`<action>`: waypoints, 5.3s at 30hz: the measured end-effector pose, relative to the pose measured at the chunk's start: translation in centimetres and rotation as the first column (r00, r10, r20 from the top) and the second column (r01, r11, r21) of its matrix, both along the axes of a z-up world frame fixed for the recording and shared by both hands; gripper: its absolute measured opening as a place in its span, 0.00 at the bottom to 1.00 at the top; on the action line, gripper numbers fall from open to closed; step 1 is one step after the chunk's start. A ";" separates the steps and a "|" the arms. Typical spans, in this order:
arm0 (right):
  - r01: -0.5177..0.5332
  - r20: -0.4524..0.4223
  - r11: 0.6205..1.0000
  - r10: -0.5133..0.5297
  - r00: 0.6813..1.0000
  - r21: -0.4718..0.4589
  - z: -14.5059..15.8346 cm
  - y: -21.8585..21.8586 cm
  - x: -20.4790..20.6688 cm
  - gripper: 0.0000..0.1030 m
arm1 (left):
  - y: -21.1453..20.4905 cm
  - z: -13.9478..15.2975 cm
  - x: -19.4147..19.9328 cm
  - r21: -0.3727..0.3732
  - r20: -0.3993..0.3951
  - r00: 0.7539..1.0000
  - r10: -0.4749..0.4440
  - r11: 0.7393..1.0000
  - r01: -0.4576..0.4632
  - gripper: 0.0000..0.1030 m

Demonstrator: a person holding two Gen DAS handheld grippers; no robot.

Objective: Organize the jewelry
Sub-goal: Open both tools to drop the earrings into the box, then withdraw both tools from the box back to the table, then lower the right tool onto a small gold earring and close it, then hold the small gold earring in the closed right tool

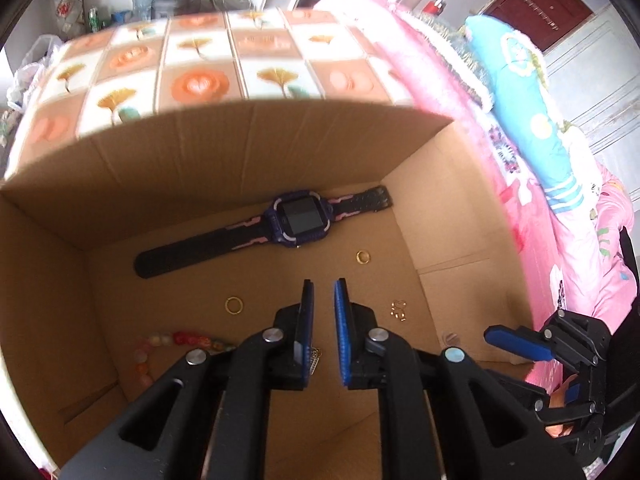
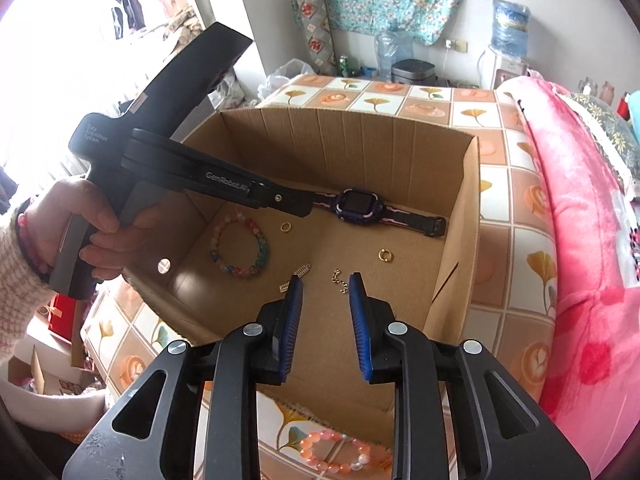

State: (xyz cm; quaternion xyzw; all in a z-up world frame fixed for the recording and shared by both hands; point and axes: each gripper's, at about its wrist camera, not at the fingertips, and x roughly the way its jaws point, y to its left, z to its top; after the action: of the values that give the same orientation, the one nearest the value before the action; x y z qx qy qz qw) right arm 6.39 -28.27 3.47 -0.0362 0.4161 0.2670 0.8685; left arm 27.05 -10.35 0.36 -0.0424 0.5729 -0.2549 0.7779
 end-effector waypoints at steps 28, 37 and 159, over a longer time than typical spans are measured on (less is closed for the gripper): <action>-0.009 0.082 0.984 -0.006 0.997 0.176 2.1 0.6 -8.6 0.47 | 11.3 5.2 -24.8 -0.008 0.487 0.871 0.061 0.998 -0.065 0.68; -0.084 0.073 0.991 0.076 0.994 0.109 -0.9 2.8 -12.1 0.54 | 8.5 -3.0 -27.1 0.210 0.432 0.901 0.033 0.968 -0.136 0.71; -0.014 -0.025 0.987 0.010 1.000 -0.161 -10.2 8.3 -9.9 0.11 | 6.3 -8.6 -23.3 0.294 0.291 0.930 0.224 0.904 -0.309 0.95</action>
State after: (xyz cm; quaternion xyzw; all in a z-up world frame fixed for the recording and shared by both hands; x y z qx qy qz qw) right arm -3.55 -20.00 -6.70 -0.1058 0.4464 0.2382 0.8560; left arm 3.73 -4.08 -8.25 0.0446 0.4936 -0.0474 0.8672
